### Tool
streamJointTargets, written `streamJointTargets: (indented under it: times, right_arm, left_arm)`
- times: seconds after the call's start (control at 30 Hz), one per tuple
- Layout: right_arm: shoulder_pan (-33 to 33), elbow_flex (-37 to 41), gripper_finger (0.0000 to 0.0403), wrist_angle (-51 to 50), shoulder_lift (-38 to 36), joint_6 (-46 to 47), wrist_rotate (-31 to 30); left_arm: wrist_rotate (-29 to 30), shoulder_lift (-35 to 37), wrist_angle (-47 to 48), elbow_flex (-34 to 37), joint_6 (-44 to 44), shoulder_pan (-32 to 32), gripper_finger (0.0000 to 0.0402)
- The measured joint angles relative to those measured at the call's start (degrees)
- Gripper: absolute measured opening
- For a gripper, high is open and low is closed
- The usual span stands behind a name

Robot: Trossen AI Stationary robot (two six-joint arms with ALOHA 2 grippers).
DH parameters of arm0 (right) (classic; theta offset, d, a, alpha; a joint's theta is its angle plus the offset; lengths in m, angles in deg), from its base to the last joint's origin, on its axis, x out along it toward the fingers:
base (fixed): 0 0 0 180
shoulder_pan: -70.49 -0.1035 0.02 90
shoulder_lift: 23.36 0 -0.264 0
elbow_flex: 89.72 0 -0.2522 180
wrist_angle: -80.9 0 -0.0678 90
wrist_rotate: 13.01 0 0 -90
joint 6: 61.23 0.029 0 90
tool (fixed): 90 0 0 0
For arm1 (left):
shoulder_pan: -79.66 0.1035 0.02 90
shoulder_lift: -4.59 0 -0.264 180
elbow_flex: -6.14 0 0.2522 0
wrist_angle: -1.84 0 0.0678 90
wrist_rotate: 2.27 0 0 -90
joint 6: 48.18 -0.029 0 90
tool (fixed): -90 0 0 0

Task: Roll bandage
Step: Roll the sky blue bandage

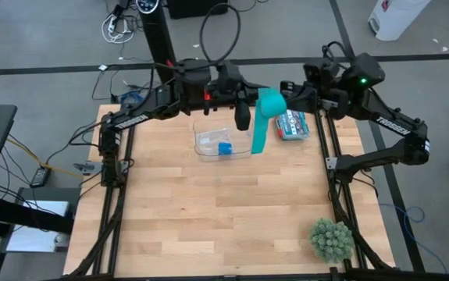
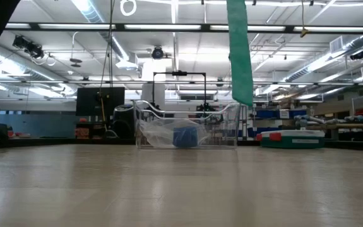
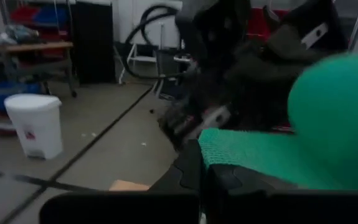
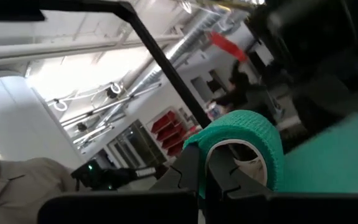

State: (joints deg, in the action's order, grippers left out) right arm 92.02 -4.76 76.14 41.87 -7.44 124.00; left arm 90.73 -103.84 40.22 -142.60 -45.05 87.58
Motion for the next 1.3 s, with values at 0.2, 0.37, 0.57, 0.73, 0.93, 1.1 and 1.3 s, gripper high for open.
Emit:
streamJointTargets:
  times: [0.2, 0.37, 0.57, 0.73, 0.93, 1.1, 1.3]
  right_arm:
    - [-0.86, -0.02, 0.0000, -2.71, 0.00, -1.06, -0.16]
    - [-0.84, -0.02, 0.0000, -3.11, 0.00, -2.02, -0.07]
    - [-0.75, -0.02, 0.0000, -4.77, 0.28, -3.95, 0.19]
    - [-0.99, -0.01, 0.0000, -6.12, 0.26, -3.87, 0.39]
    - [-2.05, 0.00, 0.0000, -6.13, 0.12, -2.40, 1.63]
    - [-2.39, 0.00, 0.0000, -5.40, -0.35, -0.09, 2.56]
    - [-3.27, 0.00, 0.0000, -4.00, -0.63, 0.94, 2.52]
  left_arm:
    - [0.08, 1.00, -3.59, 0.00, -6.50, -0.48, 0.0007]
    - [0.11, 1.63, -6.35, 0.00, -10.98, -1.31, 0.0037]
    - [0.47, 2.04, -8.75, -0.02, -11.97, -2.05, 0.0108]
    - [4.31, 1.90, -8.40, 0.00, -11.95, -2.39, 0.0158]
    - [6.40, 2.37, -7.28, 0.00, -13.38, -2.40, 0.0181]
    - [6.61, 3.99, -3.10, 0.00, -13.77, -2.41, 0.0182]
    - [7.96, 6.33, 0.48, -0.02, -13.78, -2.10, 0.0182]
